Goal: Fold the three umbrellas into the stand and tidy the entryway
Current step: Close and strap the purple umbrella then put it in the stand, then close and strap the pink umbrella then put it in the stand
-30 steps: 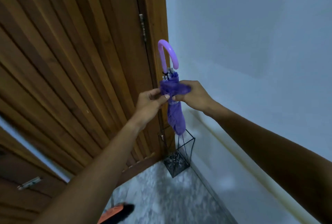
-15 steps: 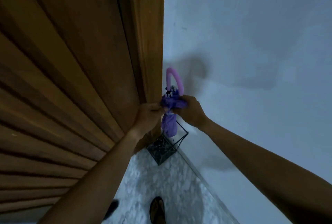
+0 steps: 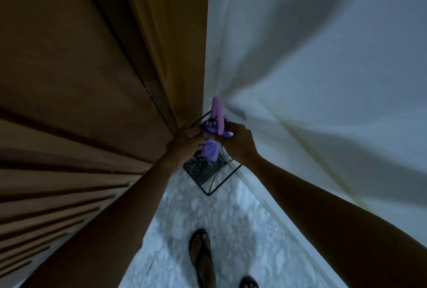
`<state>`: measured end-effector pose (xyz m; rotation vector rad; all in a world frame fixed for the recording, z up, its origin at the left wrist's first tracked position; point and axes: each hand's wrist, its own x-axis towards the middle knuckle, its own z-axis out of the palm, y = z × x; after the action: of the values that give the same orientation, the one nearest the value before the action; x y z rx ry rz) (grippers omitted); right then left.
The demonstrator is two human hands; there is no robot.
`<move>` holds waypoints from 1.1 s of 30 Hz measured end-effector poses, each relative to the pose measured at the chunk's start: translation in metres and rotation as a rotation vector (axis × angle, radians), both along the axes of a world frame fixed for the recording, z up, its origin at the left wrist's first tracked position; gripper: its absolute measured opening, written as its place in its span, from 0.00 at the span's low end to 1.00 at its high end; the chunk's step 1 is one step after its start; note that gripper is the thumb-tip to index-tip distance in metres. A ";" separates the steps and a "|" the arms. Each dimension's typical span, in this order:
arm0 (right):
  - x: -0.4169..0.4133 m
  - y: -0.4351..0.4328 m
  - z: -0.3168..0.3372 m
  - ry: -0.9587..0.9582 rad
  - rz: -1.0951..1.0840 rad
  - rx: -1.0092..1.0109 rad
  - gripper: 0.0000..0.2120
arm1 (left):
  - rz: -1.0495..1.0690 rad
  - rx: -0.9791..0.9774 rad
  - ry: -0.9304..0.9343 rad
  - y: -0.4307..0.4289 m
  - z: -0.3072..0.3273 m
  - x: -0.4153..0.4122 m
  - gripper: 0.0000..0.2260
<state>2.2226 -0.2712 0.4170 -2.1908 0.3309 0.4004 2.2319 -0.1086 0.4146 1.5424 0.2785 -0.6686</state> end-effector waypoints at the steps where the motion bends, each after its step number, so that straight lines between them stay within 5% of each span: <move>1: 0.001 0.001 -0.016 0.010 -0.022 0.006 0.19 | 0.017 -0.015 0.019 -0.001 -0.014 0.005 0.13; 8: 0.016 0.006 -0.072 0.071 -0.092 -0.032 0.17 | 0.126 0.048 0.065 -0.017 -0.075 0.019 0.04; 12: 0.036 0.019 -0.072 0.041 -0.191 -0.125 0.21 | 0.118 0.128 -0.046 -0.021 -0.087 0.033 0.17; 19: 0.006 0.028 -0.040 0.010 -0.353 -0.126 0.28 | 0.239 0.363 0.087 -0.010 -0.056 -0.001 0.16; 24: -0.061 0.026 0.000 0.179 -0.166 -0.140 0.27 | 0.221 0.271 0.094 0.006 -0.019 -0.066 0.14; 33: -0.202 0.026 0.081 0.265 0.149 0.007 0.21 | 0.119 0.464 0.057 0.035 0.077 -0.240 0.11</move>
<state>2.0210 -0.2448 0.4985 -2.1645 0.3091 0.7768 1.9919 -0.0740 0.4914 1.9307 0.5963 -0.5782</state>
